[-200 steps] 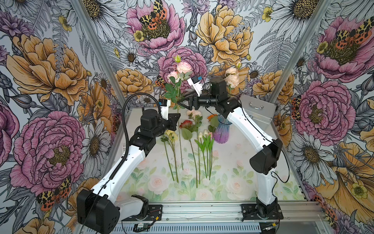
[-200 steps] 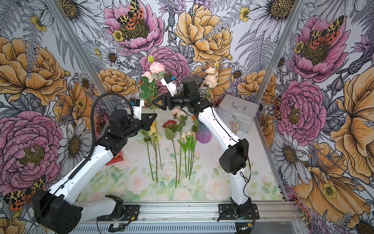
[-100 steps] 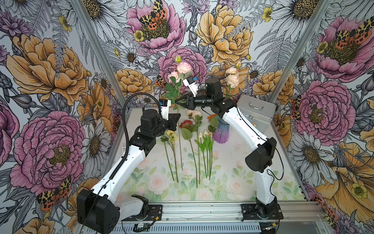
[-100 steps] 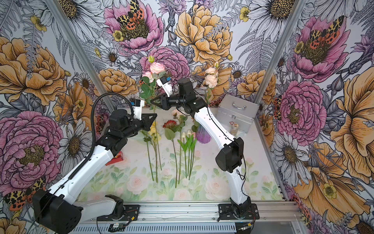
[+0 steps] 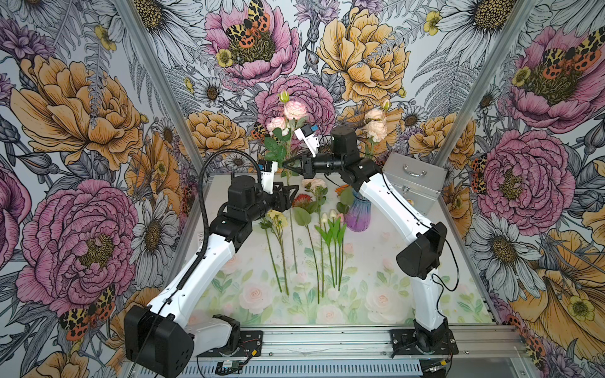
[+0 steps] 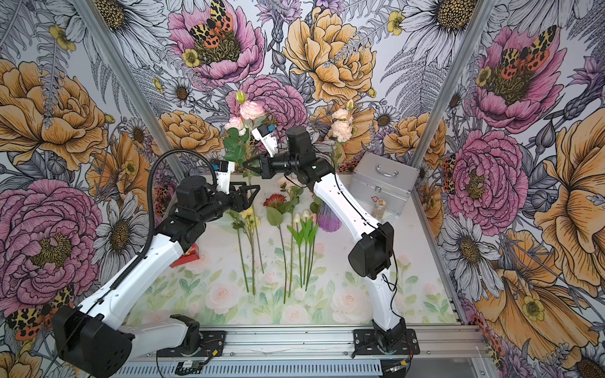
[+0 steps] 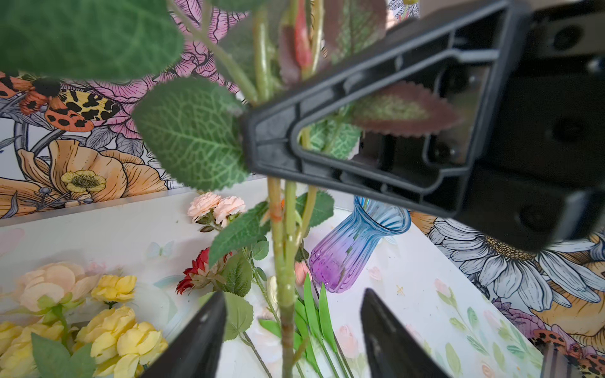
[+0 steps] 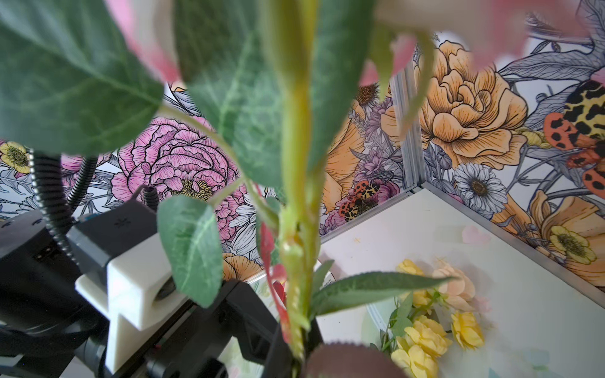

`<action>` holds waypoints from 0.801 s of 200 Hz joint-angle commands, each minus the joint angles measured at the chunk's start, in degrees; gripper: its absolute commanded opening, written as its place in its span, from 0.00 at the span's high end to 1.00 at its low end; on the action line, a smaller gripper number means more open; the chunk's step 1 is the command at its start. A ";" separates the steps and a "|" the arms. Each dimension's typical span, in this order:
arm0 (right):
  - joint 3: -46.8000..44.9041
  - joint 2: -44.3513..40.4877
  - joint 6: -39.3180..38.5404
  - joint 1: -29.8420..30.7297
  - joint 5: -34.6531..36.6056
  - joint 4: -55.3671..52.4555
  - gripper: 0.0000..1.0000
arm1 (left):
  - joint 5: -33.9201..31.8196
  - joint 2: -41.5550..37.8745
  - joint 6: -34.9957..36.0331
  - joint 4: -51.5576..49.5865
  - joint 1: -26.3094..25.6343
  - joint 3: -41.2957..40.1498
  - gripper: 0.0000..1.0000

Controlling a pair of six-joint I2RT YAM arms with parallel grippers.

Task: Place the pink flowers into the vase
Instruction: Place the flower in the vase.

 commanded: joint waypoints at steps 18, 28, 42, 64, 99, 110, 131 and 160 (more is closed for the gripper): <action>2.30 -1.29 -1.52 -1.79 3.84 0.67 1.00 | -1.94 -2.73 0.82 -1.58 1.62 0.93 0.01; 2.36 -2.28 -2.00 -2.79 5.02 0.67 1.00 | -2.28 -3.55 0.82 -2.11 2.18 0.43 0.01; 2.45 -3.77 -2.89 -4.35 6.76 0.67 1.00 | -2.82 -4.83 0.65 -2.39 3.03 -0.71 0.01; 2.43 -6.05 -4.43 -6.71 10.15 0.64 1.00 | -4.28 -6.52 -0.07 -2.42 4.03 -2.59 0.01; 3.01 -9.48 -7.88 -9.43 16.00 0.62 1.00 | -6.49 -7.40 -1.45 -2.96 4.54 -4.93 0.01; 3.64 -10.39 -8.73 -10.32 17.37 0.67 1.00 | -6.73 -7.27 -1.86 -3.18 4.57 -5.55 0.01; 5.19 -12.18 -9.88 -11.76 20.67 0.67 1.00 | -7.32 -6.80 -2.97 -3.27 4.49 -6.69 0.01; 7.33 -15.59 -12.32 -13.12 25.27 0.65 1.00 | -8.61 -7.03 -3.84 -2.66 4.24 -8.41 0.01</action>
